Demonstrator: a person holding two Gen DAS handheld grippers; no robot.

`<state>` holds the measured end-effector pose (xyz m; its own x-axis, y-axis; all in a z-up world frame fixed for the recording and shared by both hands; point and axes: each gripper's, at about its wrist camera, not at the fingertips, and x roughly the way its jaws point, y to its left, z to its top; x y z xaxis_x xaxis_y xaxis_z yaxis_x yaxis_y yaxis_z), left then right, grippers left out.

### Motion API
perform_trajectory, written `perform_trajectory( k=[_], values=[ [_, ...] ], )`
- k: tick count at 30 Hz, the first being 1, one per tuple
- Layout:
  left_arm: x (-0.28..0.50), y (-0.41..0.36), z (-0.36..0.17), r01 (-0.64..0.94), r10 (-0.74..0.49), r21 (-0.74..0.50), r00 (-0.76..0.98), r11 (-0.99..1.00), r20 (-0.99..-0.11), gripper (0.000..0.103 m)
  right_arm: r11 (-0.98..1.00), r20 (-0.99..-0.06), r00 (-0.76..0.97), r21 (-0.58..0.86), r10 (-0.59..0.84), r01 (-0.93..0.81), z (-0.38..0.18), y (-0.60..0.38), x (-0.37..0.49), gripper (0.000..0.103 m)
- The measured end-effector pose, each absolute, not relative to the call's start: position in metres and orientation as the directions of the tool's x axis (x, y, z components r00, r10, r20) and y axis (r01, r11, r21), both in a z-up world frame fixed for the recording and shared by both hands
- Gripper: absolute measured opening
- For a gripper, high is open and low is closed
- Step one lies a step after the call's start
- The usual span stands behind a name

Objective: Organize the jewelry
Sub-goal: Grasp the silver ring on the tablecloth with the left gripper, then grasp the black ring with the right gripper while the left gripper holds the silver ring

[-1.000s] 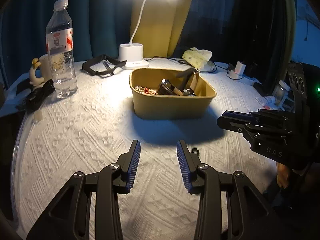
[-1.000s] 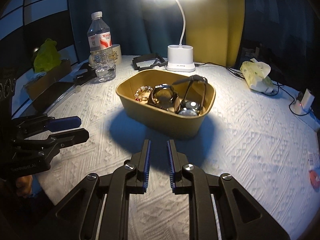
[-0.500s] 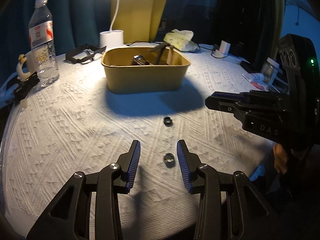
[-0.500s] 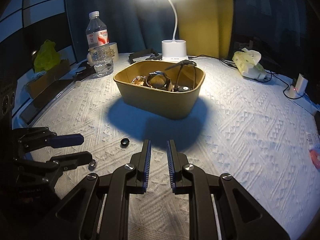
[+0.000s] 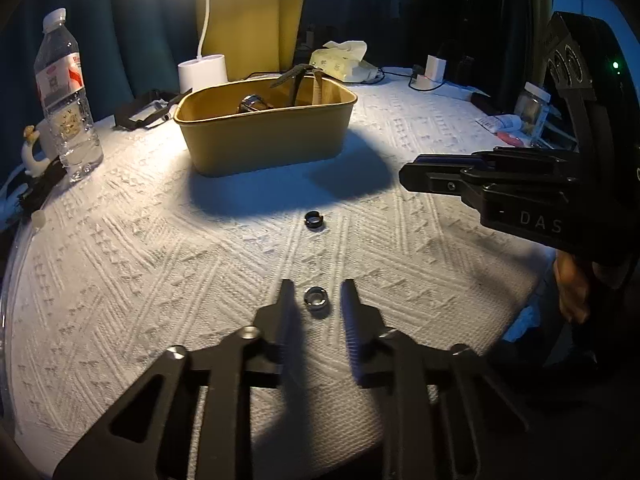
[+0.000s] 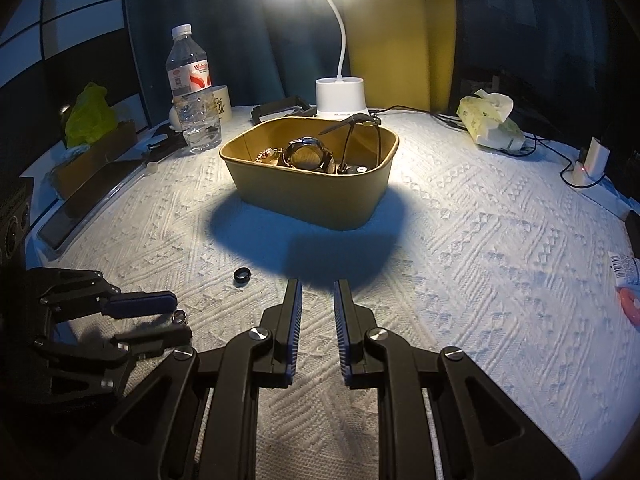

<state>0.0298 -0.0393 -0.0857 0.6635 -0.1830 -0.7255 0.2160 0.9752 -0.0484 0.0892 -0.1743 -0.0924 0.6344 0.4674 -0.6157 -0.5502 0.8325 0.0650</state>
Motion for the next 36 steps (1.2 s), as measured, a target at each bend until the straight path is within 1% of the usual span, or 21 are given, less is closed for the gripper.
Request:
perform_trajectory(
  k=[1, 7, 17, 23, 31, 36],
  values=[
    [0.030, -0.038, -0.086, 0.214, -0.184, -0.051, 0.664, 0.975, -0.724, 0.014, 0.832, -0.617, 0.633, 0.065, 0.467, -0.551, -0.093, -0.174, 0.090, 0.015],
    [0.029, -0.035, -0.083, 0.217, -0.195, -0.060, 0.683, 0.974, -0.704, 0.014, 0.829, -0.623, 0.628, 0.062, 0.467, -0.555, -0.093, -0.169, 0.093, 0.015],
    [0.038, -0.001, -0.065, 0.157, -0.166, -0.073, 0.739, 0.985, -0.653, 0.014, 0.807, -0.655, 0.594, 0.041, 0.467, -0.589, -0.092, -0.142, 0.103, 0.015],
    [0.041, 0.013, -0.065, 0.138, -0.147, -0.066, 0.750, 0.988, -0.645, 0.014, 0.777, -0.687, 0.550, 0.033, 0.475, -0.629, -0.099, -0.117, 0.106, 0.015],
    [0.044, 0.029, -0.067, 0.110, -0.139, -0.086, 0.755, 0.990, -0.641, 0.014, 0.751, -0.724, 0.506, 0.024, 0.468, -0.660, -0.107, -0.099, 0.106, 0.015],
    [0.044, 0.029, -0.067, 0.109, -0.139, -0.087, 0.756, 0.990, -0.640, 0.014, 0.751, -0.728, 0.501, 0.028, 0.468, -0.660, -0.108, -0.097, 0.107, 0.015]
  ],
)
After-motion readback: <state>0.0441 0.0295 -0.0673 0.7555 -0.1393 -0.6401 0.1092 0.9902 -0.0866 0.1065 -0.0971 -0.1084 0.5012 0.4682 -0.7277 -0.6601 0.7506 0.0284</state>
